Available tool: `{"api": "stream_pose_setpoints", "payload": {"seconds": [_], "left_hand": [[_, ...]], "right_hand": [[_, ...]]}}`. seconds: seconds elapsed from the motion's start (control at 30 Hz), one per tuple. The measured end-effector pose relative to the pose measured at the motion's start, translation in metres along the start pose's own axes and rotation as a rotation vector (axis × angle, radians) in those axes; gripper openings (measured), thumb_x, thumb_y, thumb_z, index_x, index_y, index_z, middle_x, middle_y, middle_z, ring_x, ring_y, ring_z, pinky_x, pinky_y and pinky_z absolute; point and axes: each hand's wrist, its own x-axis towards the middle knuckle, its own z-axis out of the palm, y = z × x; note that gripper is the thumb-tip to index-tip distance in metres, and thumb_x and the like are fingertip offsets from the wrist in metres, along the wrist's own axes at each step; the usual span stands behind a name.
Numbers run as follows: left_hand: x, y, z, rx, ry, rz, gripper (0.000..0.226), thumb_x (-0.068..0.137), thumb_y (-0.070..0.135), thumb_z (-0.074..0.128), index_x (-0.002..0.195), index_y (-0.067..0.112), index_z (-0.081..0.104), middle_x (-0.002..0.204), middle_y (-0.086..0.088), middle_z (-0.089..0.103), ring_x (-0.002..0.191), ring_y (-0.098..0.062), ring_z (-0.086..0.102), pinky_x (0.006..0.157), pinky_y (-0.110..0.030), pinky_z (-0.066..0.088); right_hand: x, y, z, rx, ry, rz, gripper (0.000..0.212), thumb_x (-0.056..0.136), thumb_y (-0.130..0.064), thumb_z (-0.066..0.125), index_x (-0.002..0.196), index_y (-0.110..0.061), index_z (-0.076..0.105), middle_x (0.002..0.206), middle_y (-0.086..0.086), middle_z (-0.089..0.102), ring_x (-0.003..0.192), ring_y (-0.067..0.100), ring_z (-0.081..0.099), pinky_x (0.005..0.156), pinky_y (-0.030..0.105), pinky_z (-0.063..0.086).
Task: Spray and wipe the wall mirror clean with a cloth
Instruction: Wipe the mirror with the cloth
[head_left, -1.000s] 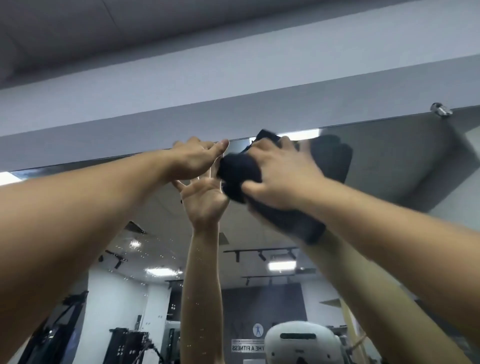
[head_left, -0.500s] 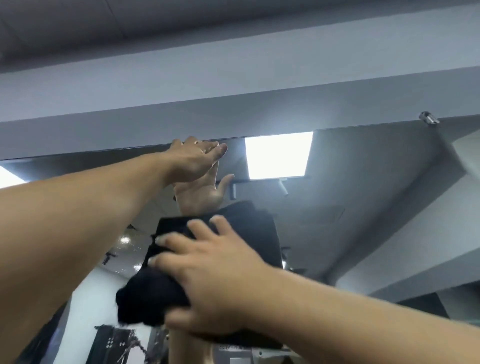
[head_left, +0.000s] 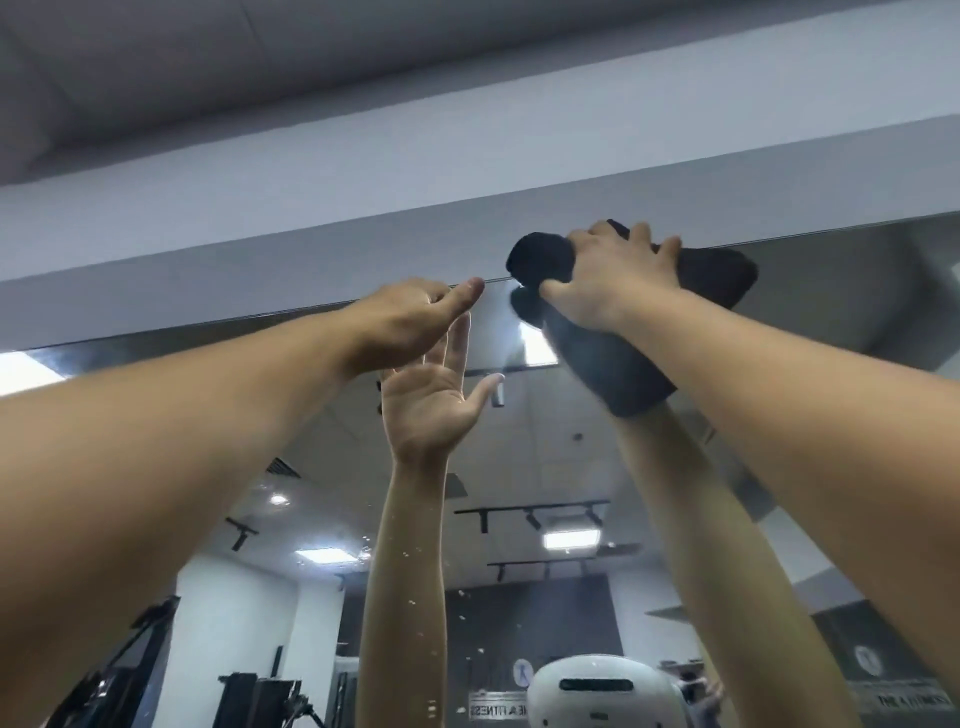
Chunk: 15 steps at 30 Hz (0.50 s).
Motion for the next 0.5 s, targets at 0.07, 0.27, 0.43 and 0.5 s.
{"api": "stream_pose_setpoints", "payload": {"seconds": [0.07,0.27,0.43,0.5], "left_hand": [[-0.005,-0.011,0.0,-0.004,-0.007,-0.015,0.07,0.095,0.076,0.021,0.114,0.02,0.059,0.137,-0.009,0.061,0.121,-0.022,0.053,0.103,-0.039,0.037],[-0.016,-0.041,-0.004,0.104,0.122,0.007,0.079,0.097,0.072,0.02,0.155,0.023,0.044,0.162,-0.006,0.041,0.152,-0.024,0.032,0.123,-0.041,0.023],[-0.019,-0.061,0.0,0.105,0.15,-0.077,0.082,0.091,0.087,0.019,0.146,0.035,0.052,0.148,0.004,0.052,0.137,-0.022,0.048,0.112,-0.054,0.04],[-0.02,-0.059,0.001,0.116,0.145,-0.085,0.079,0.092,0.085,0.022,0.145,0.035,0.052,0.147,0.005,0.052,0.135,-0.022,0.049,0.109,-0.054,0.043]], "right_hand": [[-0.009,-0.007,0.003,-0.021,0.014,-0.042,0.062,0.092,-0.06,0.043,0.143,-0.024,0.042,0.15,0.004,0.041,0.137,0.039,0.031,0.11,0.062,0.022],[-0.094,-0.04,0.005,0.017,-0.058,-0.434,0.066,0.087,-0.062,0.049,0.146,-0.035,0.037,0.157,-0.006,0.034,0.137,0.031,0.032,0.112,0.058,0.026],[-0.181,-0.063,0.021,-0.016,-0.092,-0.744,0.072,0.076,-0.067,0.045,0.14,-0.034,0.046,0.15,-0.004,0.044,0.127,0.037,0.042,0.105,0.061,0.032],[-0.18,-0.063,0.023,-0.018,-0.126,-0.762,0.074,0.076,-0.069,0.039,0.14,-0.035,0.046,0.151,-0.006,0.043,0.125,0.034,0.043,0.102,0.058,0.035]]}}
